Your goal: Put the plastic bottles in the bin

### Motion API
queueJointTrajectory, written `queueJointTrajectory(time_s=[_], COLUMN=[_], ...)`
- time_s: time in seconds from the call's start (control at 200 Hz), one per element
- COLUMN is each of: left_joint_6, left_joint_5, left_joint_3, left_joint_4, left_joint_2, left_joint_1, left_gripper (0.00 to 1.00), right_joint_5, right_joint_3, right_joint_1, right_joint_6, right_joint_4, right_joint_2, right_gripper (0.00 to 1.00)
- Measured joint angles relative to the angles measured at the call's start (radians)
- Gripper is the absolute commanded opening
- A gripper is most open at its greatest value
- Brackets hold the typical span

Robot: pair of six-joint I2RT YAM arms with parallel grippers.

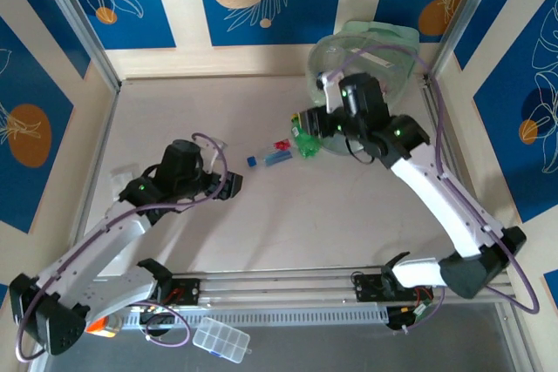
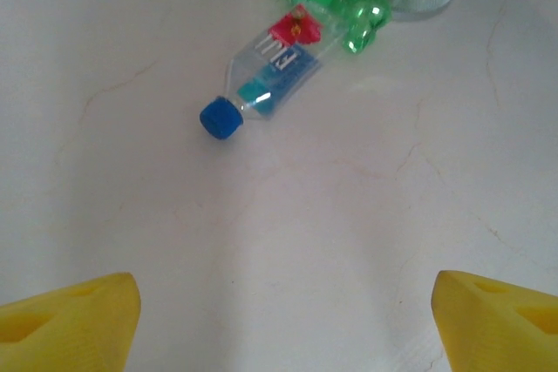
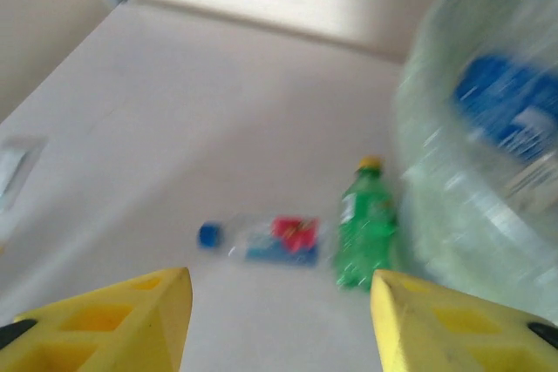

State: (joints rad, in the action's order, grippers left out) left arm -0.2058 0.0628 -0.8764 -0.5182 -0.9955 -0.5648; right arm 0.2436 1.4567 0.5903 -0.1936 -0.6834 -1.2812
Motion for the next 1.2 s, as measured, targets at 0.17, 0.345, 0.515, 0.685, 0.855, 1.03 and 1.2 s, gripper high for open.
queueJointTrajectory(time_s=[0.17, 0.345, 0.515, 0.685, 0.855, 1.03, 1.2], left_joint_6=[-0.010, -0.023, 0.002, 0.079, 0.150, 0.195, 0.219], left_joint_5=[0.000, -0.013, -0.016, -0.003, 0.044, 0.058, 0.029], left_joint_3=[-0.093, -0.225, -0.380, -0.505, -0.570, -0.665, -0.726], left_joint_4=[-0.019, -0.011, 0.008, 0.023, 0.027, 0.022, -0.002], left_joint_2=[-0.138, -0.319, -0.554, -0.756, -0.888, -1.010, -1.099], left_joint_1=[-0.015, -0.025, -0.024, -0.011, -0.004, -0.002, -0.002], left_gripper=[0.91, 0.99, 0.99, 0.99, 1.00, 0.99, 0.94], right_joint_5=[-0.078, -0.121, -0.122, -0.138, -0.161, -0.212, -0.290], right_joint_3=[-0.241, -0.407, -0.449, -0.463, -0.481, -0.521, -0.547], right_joint_1=[0.049, 0.051, 0.039, 0.008, -0.028, -0.099, -0.171], right_joint_6=[-0.041, -0.091, -0.114, -0.135, -0.143, -0.159, -0.171], right_joint_4=[0.035, 0.047, 0.045, 0.043, 0.038, 0.029, 0.023], right_joint_2=[0.139, 0.265, 0.345, 0.435, 0.481, 0.507, 0.522], right_gripper=[0.56, 0.57, 0.58, 0.59, 0.61, 0.61, 0.60])
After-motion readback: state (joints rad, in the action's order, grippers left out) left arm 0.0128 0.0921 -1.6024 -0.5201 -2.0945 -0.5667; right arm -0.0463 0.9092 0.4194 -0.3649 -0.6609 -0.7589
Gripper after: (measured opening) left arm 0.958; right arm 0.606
